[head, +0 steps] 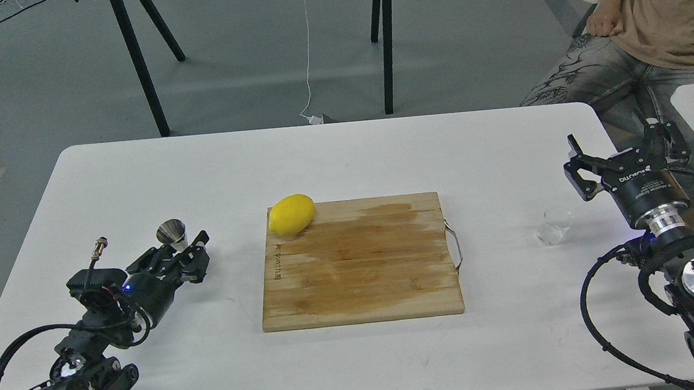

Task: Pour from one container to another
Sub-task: 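Lift the jigger with the left gripper and carry it over the board, then lower the jigger onto the cutting board beside the lemon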

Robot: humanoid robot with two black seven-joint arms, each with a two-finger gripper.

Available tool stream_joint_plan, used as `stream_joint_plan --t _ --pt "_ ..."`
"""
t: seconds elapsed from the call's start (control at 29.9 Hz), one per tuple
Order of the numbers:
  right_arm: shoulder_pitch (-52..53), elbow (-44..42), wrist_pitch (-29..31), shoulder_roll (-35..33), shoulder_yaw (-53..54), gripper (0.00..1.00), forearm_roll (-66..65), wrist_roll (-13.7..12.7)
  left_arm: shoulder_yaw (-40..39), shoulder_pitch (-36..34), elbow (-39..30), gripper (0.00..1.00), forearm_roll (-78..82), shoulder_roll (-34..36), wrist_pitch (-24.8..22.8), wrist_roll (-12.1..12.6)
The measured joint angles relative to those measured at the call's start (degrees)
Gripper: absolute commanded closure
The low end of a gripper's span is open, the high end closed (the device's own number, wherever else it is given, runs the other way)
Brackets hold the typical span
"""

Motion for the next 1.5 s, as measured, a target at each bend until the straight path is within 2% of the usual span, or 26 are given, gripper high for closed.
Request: stream_joint_plan --t 0.17,0.27,0.47,0.6,0.77,0.94,1.14,1.5 --pt "0.00 -0.10 0.00 0.00 0.00 0.02 0.00 0.00 0.00 0.00 0.02 0.90 0.03 -0.01 0.00 0.00" --pt "0.00 -0.12 0.00 0.00 0.00 0.02 0.00 0.00 -0.05 -0.01 0.03 0.94 0.03 0.00 0.00 0.00" --pt "0.00 -0.12 0.00 0.07 0.00 0.02 0.00 0.00 -0.12 -0.19 -0.41 0.94 0.03 0.02 0.00 0.00" --pt "0.00 -0.12 0.00 0.09 0.00 0.02 0.00 0.00 -0.41 -3.40 -2.14 0.93 -0.03 0.82 0.00 0.00" --pt "0.28 -0.19 0.00 0.09 0.00 0.02 0.00 0.00 -1.02 -10.44 -8.56 0.93 -1.24 5.44 0.00 0.00" --pt "0.36 -0.29 0.00 0.09 0.00 0.02 -0.08 0.00 -0.51 -15.68 -16.20 0.93 -3.04 6.23 0.00 0.00" --pt "0.47 -0.61 0.00 0.09 0.00 0.02 -0.14 0.00 0.09 -16.52 -20.54 0.92 -2.18 0.17 0.00 0.00" --pt "0.72 -1.08 0.00 0.02 -0.08 0.02 -0.13 0.00 9.10 -15.42 -20.48 0.92 2.23 -10.38 0.00 0.00"
